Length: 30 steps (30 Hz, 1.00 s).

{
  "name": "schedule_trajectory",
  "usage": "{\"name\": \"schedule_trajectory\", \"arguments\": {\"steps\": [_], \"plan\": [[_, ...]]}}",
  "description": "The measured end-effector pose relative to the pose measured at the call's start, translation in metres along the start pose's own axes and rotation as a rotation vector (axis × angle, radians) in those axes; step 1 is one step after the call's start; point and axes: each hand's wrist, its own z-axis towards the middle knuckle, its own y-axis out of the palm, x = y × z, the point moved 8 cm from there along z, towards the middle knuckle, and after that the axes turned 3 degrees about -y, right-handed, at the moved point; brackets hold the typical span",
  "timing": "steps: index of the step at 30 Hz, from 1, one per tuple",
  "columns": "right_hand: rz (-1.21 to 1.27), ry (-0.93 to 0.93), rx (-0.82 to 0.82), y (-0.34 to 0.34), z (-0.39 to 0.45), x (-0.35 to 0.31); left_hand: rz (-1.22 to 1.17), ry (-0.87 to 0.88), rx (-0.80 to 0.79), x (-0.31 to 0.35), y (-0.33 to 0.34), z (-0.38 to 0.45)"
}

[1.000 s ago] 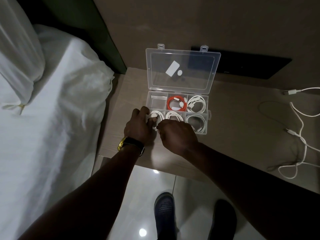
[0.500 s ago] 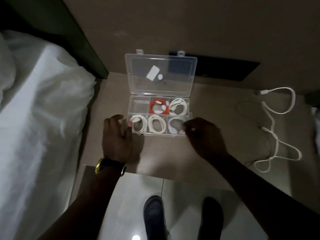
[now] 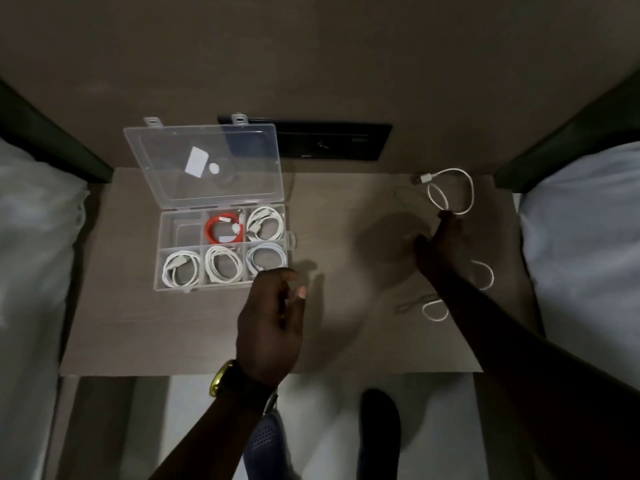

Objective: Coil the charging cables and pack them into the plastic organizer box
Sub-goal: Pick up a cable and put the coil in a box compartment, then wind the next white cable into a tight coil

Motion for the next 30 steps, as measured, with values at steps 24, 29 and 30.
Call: {"name": "schedule_trajectory", "arguments": {"steps": [24, 29, 30], "plan": [[-0.29, -0.544, -0.384, -0.003, -0.048, 0.021, -0.038, -0.218, -0.438, 0.006, 0.127, -0.021], [0.118, -0.667, -0.434, -0.032, -0.075, -0.017, -0.17, -0.24, -0.474, 0.037, 0.136, -0.008], [0.14, -0.709, -0.455, -0.036, -0.082, -0.027, -0.213, -0.283, -0.533, 0.044, 0.141, -0.007]]}}
